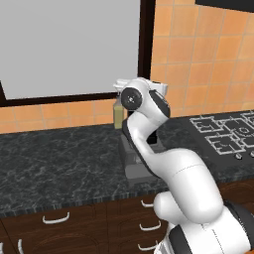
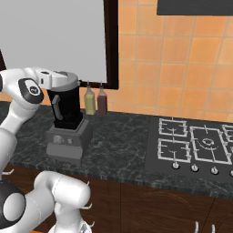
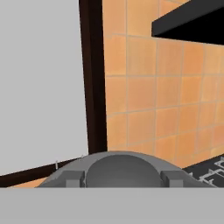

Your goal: Close the lid blender by securely placing the lid on top.

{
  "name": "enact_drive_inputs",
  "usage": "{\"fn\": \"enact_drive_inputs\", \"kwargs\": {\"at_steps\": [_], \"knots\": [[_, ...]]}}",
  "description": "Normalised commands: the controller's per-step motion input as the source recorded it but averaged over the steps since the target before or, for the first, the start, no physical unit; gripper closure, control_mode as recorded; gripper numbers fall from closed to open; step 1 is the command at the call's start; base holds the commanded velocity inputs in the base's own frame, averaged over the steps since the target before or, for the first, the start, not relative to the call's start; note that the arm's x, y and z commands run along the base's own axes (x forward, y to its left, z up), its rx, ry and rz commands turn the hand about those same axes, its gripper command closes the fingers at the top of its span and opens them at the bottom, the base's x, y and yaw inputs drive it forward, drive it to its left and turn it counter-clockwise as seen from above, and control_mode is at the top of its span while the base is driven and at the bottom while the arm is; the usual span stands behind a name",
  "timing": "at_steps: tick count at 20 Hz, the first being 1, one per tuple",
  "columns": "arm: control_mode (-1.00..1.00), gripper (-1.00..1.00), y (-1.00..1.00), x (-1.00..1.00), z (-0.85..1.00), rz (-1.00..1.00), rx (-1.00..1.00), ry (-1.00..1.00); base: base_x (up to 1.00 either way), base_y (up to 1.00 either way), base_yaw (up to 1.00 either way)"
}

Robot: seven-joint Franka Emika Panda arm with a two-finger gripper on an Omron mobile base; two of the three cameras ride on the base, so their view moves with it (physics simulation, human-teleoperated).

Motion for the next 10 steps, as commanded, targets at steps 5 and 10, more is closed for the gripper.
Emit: {"fn": "enact_drive_inputs", "kwargs": {"at_steps": [5,10], "knots": [[-1.0,-1.0,0.09,0.0,0.0,-0.02,0.0,0.0,0.0,0.0,0.0],[-1.0,-1.0,0.15,0.0,0.05,-0.03,0.0,-0.01,0.0,0.0,0.0]]}}
